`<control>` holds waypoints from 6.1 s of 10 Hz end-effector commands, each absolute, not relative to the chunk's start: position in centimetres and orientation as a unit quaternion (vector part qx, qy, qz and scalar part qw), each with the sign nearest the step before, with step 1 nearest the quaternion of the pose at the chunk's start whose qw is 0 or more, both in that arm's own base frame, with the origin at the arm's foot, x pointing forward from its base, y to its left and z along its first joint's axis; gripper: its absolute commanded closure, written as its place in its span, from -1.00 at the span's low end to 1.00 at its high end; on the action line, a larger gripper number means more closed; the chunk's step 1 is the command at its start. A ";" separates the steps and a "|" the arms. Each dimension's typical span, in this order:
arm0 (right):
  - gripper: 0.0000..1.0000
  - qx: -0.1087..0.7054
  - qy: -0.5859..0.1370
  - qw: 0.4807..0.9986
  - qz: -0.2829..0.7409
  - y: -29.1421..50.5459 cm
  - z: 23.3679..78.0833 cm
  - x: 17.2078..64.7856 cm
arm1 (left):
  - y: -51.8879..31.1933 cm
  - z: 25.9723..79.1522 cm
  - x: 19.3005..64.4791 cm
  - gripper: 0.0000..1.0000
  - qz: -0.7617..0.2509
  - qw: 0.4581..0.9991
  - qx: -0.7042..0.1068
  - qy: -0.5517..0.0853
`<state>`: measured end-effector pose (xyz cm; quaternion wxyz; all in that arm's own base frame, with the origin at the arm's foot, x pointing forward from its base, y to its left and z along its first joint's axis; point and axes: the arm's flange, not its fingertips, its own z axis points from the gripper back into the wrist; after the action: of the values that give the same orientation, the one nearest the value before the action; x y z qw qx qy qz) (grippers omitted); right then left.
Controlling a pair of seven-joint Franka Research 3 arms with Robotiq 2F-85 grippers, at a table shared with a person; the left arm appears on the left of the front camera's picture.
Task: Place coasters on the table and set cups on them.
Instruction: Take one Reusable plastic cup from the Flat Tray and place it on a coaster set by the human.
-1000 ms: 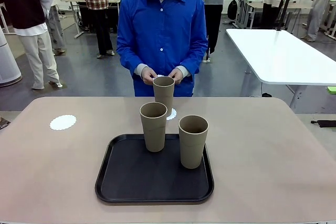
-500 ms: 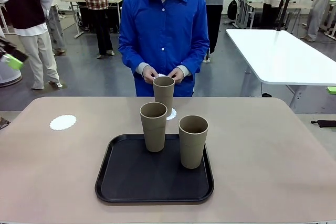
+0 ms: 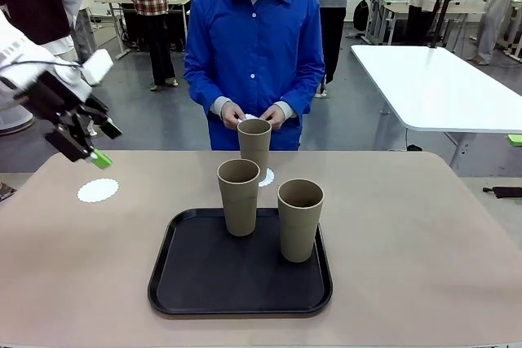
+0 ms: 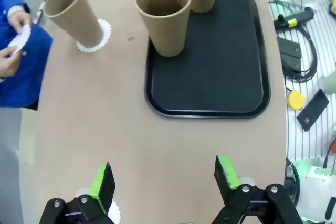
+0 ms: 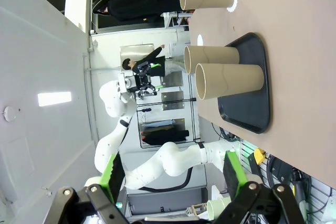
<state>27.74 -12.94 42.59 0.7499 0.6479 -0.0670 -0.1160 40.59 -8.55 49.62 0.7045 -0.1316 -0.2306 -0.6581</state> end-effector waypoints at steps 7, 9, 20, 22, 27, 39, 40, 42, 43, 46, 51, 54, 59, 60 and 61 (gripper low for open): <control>-1.00 0.650 -0.070 0.748 -0.115 -12.9 42.8 27.7 | -12.5 43.6 41.4 -1.00 -0.687 0.691 -0.134 -0.180; -1.00 0.650 -0.070 0.748 -0.115 -12.9 42.8 27.7 | -12.5 43.6 41.4 -1.00 -0.687 0.691 -0.134 -0.180; -1.00 0.650 -0.070 0.748 -0.115 -12.9 42.8 27.7 | -14.1 32.1 41.6 -1.00 -0.558 0.601 -0.378 -0.429; -1.00 0.650 -0.070 0.748 -0.115 -12.9 42.8 27.7 | -14.4 30.9 41.5 -1.00 -0.540 0.589 -0.408 -0.442; -1.00 0.650 -0.070 0.748 -0.115 -12.9 42.8 27.7 | -14.0 30.7 41.9 -1.00 -0.520 0.594 -0.436 -0.432; -1.00 0.650 -0.070 0.748 -0.115 -12.9 42.8 27.7 | -17.0 26.1 47.8 -1.00 -0.544 0.542 -0.504 -0.395; -1.00 0.650 -0.070 0.748 -0.115 -12.9 42.8 27.7 | -17.4 25.7 47.6 -1.00 -0.549 0.532 -0.511 -0.394; -1.00 0.650 -0.070 0.748 -0.115 -12.9 42.8 27.7 | -17.8 24.7 48.0 -1.00 -0.553 0.516 -0.519 -0.397; -1.00 0.650 -0.070 0.748 -0.115 -12.9 42.8 27.7 | -18.0 24.1 48.4 -1.00 -0.552 0.513 -0.522 -0.399; -1.00 0.650 -0.070 0.748 -0.115 -12.9 42.8 27.7 | -18.9 22.8 49.1 -1.00 -0.552 0.505 -0.525 -0.406; -1.00 0.650 -0.070 0.748 -0.115 -12.9 42.8 27.7 | -21.1 21.8 49.6 -1.00 -0.550 0.494 -0.541 -0.401; -1.00 0.650 -0.070 0.748 -0.115 -12.9 42.8 27.7 | -22.2 21.6 49.5 -1.00 -0.552 0.488 -0.547 -0.398; -1.00 0.650 -0.070 0.748 -0.115 -12.9 42.8 27.7 | -24.3 21.4 49.7 -1.00 -0.565 0.472 -0.555 -0.386; -1.00 0.650 -0.070 0.748 -0.115 -12.9 42.8 27.7 | -24.6 21.2 49.7 -1.00 -0.568 0.470 -0.556 -0.383; -1.00 0.650 -0.070 0.748 -0.115 -12.9 42.8 27.7 | -25.0 21.1 49.6 -1.00 -0.570 0.468 -0.558 -0.380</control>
<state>27.74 -12.95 42.59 0.7499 0.6478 -0.0671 -0.1160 49.37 -24.55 21.40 0.4838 -0.5578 -0.3757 -0.5600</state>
